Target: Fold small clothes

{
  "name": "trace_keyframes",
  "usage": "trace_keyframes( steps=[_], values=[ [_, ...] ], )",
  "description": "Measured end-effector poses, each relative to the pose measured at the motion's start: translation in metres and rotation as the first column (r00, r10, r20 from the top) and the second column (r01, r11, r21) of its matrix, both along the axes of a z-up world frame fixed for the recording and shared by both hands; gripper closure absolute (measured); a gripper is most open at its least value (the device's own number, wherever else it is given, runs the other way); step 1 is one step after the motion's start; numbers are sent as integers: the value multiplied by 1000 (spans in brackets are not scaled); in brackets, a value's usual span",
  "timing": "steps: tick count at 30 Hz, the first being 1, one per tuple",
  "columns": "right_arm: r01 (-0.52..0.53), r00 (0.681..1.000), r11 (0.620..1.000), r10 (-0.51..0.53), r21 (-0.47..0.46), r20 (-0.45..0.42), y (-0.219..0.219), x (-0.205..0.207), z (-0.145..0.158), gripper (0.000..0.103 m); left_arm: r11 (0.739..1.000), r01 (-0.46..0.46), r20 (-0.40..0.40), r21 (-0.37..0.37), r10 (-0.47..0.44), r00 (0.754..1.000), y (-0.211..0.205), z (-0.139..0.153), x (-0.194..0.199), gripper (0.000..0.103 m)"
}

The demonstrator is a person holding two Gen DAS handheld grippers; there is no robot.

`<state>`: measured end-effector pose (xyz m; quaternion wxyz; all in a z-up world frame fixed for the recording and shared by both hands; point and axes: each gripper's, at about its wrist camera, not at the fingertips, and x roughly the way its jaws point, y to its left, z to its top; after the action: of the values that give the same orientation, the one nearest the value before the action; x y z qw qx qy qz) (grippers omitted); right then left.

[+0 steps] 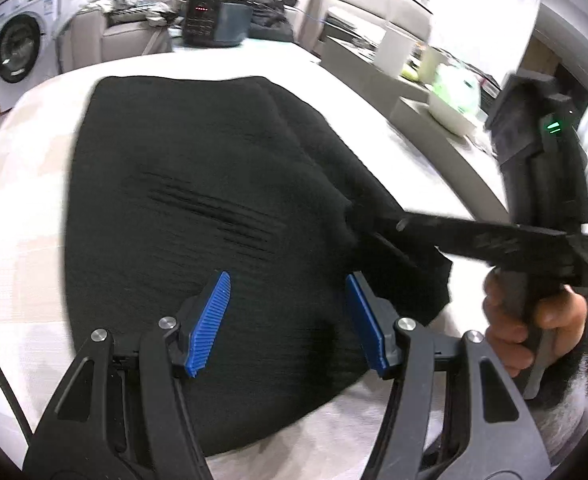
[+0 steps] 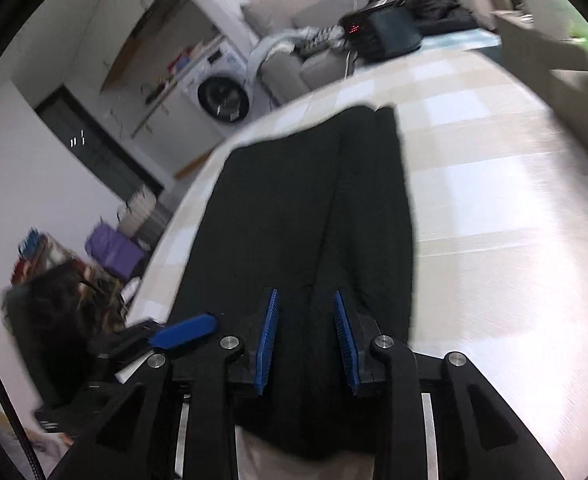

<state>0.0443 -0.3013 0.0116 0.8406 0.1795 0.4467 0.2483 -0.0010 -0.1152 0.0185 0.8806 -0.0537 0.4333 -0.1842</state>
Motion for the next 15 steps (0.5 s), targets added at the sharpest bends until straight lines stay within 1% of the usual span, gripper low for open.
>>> trace_keyframes(
  steps=[2, 4, 5, 6, 7, 8, 9, 10, 11, 13, 15],
  values=[
    [0, 999, 999, -2, -33, -52, 12, 10, -13, 73, 999, -43, 5, 5, 43, 999, 16, 0, 1, 46],
    [5, 999, 999, -6, -33, -49, 13, 15, -18, 76, 997, -76, -1, -6, 76, 997, 32, -1, 3, 46],
    [6, 999, 999, -7, -43, -40, 12, 14, -16, 88, 995, -98, -3, -12, 98, 995, 41, -2, 4, 46],
    [2, 999, 1000, -3, -25, -36, 9, 12, -15, 96, 993, -114, -4, -15, 114, 993, 48, -2, 5, 46],
    [-4, 1000, 1000, 4, 2, -29, 7, 9, -12, 97, 991, -131, -4, -19, 131, 991, 56, -1, 6, 46],
    [-4, 1000, 1000, 4, 6, 9, 5, 3, -5, 98, 990, -143, -1, -22, 143, 990, 63, -2, 6, 46],
    [-5, 999, 1000, 5, -2, 46, 3, -2, 3, 98, 987, -157, 2, -25, 157, 988, 70, -1, 7, 46],
    [-5, 998, 1000, 5, -10, 64, 1, -5, 7, 99, 985, -172, 3, -25, 172, 985, 76, -2, 8, 46],
    [-8, 998, 999, 11, -40, 70, 0, -8, 11, 99, 982, -187, 2, -26, 188, 982, 83, -2, 9, 46],
    [0, 998, 996, 5, -92, 57, -2, -10, 7, 99, 978, -208, -3, -25, 208, 978, 92, -5, 12, 46],
    [-2, 1000, 987, -1, -162, -20, -2, -3, -11, 98, 973, -229, -3, -14, 229, 973, 102, -9, 15, 46]
  ],
)
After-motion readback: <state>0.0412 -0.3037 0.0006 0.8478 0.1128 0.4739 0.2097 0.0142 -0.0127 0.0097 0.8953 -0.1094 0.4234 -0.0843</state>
